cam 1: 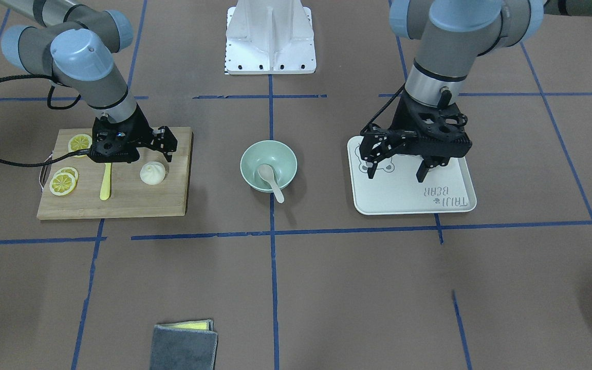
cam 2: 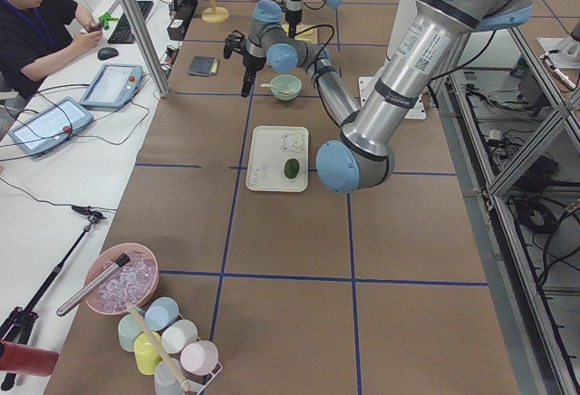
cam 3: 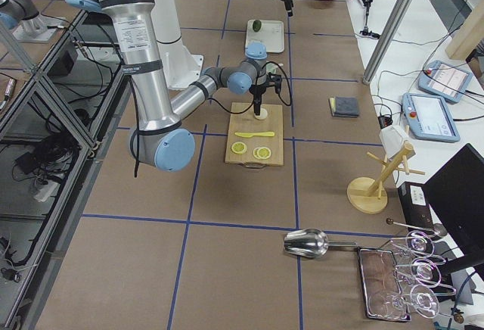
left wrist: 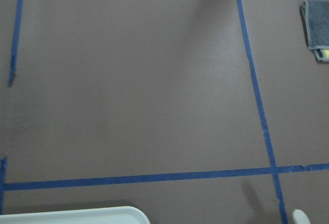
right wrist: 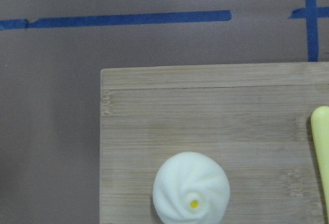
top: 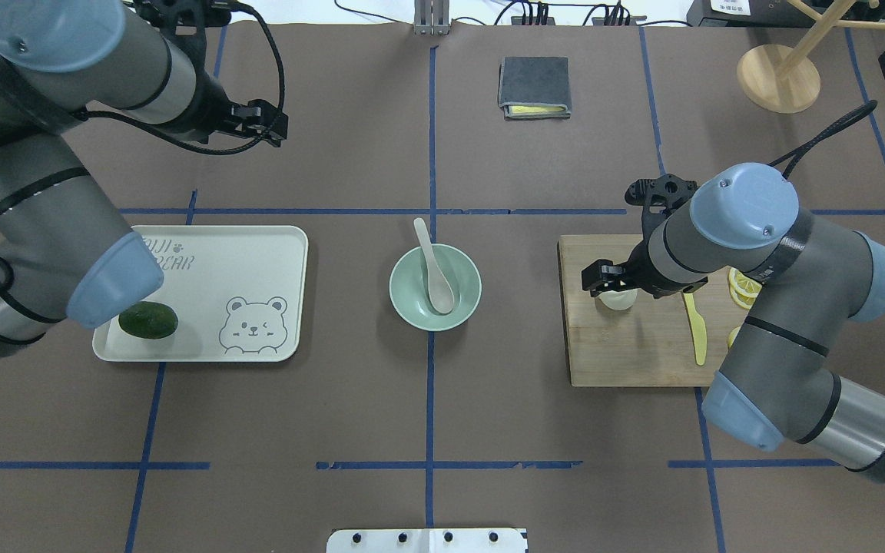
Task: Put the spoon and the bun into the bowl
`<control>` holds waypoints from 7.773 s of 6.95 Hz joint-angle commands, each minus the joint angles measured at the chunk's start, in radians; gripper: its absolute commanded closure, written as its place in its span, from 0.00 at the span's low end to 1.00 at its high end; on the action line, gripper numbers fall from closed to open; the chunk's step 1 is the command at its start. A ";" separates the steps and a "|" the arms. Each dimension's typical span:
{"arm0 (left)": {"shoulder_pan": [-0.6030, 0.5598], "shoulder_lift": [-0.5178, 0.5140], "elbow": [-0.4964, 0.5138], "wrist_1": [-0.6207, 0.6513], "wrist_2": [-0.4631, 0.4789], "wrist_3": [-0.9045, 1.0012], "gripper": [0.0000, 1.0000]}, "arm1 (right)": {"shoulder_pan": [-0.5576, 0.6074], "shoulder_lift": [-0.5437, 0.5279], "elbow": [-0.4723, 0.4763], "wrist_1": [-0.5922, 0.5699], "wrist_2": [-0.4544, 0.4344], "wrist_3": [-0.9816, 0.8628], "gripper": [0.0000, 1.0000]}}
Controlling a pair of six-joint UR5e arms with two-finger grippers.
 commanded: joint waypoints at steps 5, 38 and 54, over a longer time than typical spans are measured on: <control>-0.044 0.029 -0.030 0.022 -0.007 0.047 0.00 | -0.009 0.025 -0.053 -0.004 -0.031 -0.004 0.34; -0.679 0.530 0.151 0.110 -0.426 1.080 0.00 | 0.671 -0.167 0.079 -0.430 0.320 -0.932 0.00; -0.692 0.604 0.191 0.087 -0.423 1.081 0.00 | 0.986 -0.300 -0.239 -0.191 0.518 -1.206 0.00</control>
